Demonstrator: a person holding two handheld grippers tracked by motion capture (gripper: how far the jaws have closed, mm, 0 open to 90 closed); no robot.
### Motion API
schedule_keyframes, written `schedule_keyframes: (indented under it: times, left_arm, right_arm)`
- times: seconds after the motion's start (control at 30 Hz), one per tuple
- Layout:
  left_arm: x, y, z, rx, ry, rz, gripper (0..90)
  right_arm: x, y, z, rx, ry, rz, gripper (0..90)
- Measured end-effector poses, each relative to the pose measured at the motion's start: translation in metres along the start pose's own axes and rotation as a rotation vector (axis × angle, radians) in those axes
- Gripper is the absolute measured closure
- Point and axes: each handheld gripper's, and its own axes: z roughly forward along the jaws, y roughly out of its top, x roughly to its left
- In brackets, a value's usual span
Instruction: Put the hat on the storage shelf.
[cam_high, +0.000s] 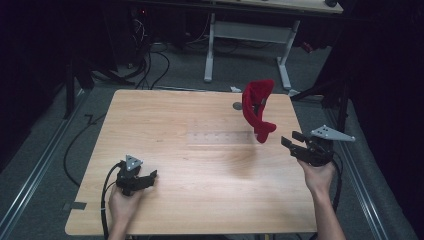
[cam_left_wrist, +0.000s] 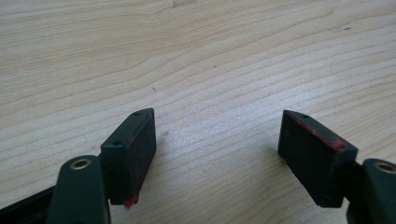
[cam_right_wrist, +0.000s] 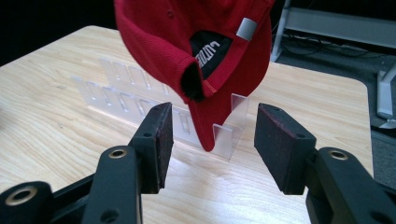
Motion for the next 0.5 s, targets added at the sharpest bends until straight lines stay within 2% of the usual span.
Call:
schedule_keyframes:
  times: [0.5]
  left_arm:
    - [0.0, -0.001, 0.0, 0.004, 0.002, 0.009, 27.6]
  right_arm:
    - [0.015, -0.017, -0.019, -0.035, 0.037, -0.015, 47.2]
